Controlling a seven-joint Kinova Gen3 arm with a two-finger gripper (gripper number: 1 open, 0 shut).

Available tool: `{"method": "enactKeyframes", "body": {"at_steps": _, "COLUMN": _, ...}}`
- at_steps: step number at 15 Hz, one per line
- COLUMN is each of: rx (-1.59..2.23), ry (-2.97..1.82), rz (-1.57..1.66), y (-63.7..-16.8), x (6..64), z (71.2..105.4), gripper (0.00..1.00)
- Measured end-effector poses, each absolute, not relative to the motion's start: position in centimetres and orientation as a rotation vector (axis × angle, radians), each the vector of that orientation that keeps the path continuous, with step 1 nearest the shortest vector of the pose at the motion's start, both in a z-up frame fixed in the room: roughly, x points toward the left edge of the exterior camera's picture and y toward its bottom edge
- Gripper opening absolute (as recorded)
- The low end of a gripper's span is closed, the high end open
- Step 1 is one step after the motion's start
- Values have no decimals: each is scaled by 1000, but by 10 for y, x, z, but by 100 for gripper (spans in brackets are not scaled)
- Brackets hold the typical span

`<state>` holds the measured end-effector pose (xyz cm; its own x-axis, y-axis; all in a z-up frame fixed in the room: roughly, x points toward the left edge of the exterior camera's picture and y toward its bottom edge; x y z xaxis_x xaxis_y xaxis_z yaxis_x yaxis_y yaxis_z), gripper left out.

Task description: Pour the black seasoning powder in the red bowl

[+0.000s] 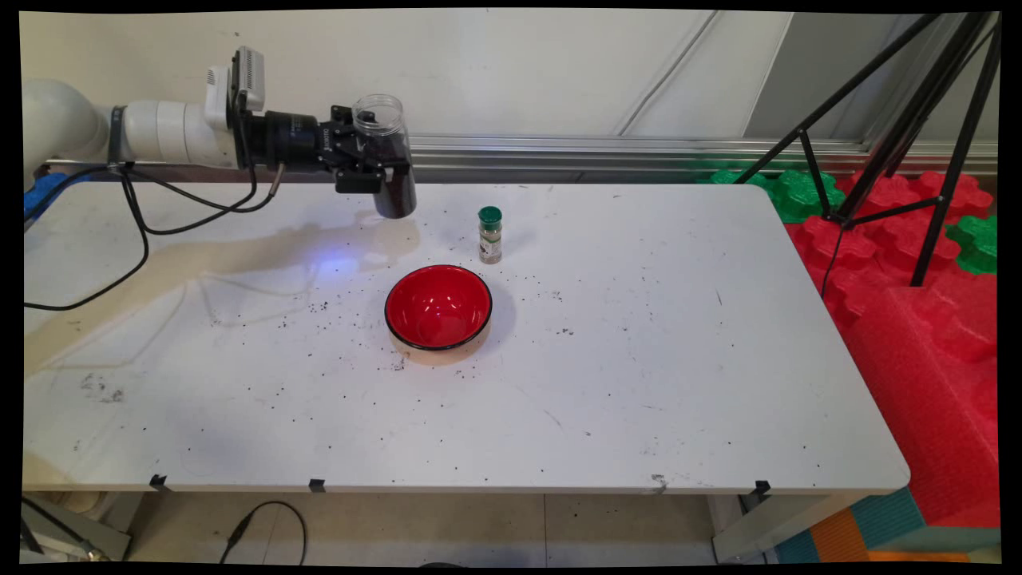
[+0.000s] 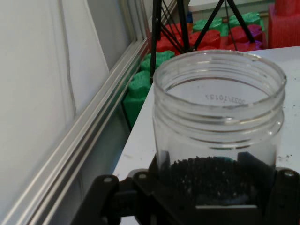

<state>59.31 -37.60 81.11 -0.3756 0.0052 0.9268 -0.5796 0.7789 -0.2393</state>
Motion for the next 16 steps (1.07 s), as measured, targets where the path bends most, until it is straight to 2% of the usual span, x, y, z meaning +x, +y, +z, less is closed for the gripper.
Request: {"method": "enactKeyframes", "body": {"at_steps": 16, "rx": 152, "ry": -1929, "rz": 919, "y": -381, "x": 559, "z": 816, "gripper": 0}}
